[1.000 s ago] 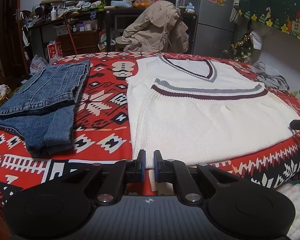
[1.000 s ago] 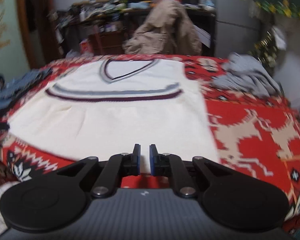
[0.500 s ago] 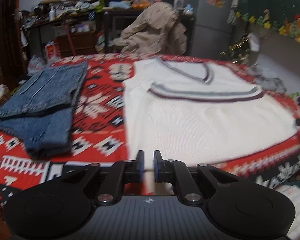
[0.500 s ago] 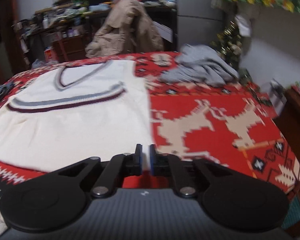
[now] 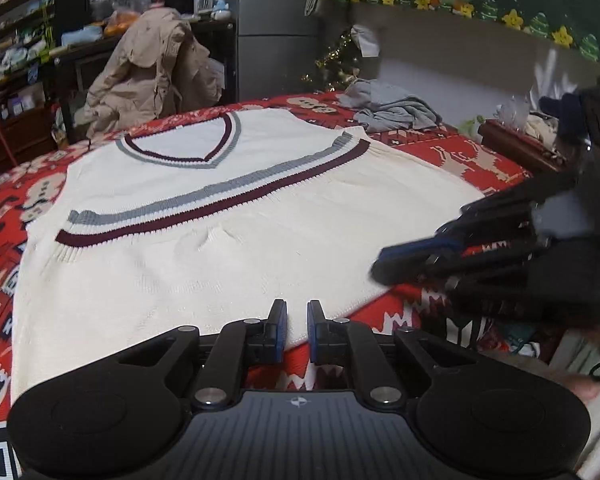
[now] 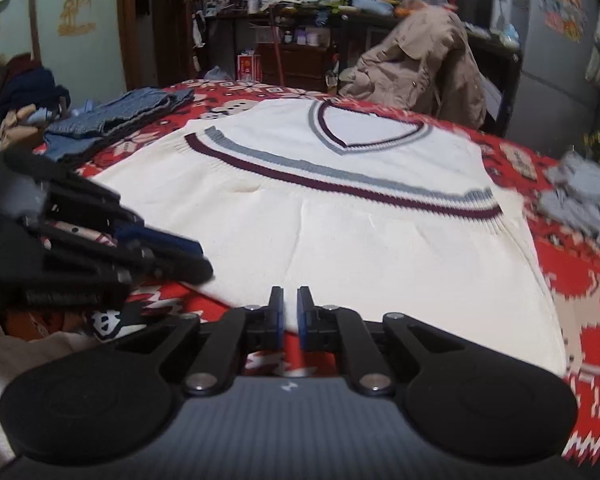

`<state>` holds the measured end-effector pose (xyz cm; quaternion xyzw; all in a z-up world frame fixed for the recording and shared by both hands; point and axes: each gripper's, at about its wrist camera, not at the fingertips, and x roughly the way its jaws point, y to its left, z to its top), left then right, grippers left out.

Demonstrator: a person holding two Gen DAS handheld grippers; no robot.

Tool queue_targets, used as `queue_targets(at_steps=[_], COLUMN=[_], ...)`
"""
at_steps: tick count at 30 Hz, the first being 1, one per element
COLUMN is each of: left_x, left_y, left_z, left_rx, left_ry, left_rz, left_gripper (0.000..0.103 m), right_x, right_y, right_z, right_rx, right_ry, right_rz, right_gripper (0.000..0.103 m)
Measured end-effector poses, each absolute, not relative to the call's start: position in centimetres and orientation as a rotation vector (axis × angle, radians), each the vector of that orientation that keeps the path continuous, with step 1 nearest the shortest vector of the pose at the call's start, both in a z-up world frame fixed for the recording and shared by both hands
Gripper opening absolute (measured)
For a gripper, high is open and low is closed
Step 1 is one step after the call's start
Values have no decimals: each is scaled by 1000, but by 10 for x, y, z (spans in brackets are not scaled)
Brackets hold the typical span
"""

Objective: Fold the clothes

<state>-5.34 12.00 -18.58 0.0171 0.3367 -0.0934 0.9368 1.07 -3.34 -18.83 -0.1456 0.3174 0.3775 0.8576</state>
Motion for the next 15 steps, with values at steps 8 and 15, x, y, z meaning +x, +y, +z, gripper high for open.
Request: queue_targets(at_steps=[8,15], left_x=[-72,-89], left_y=[151,211], left_z=[-185,-185], left_rx=[29,-135], left_ry=[689,694], left_rz=[-114,67], left_gripper=[15,7], right_x=[38,65], right_y=[-81,-131], right_z=[-188,-190], right_rx=[-236,-165], right_ry=[701,709], right_rz=[663,523], right_gripper=[7,6])
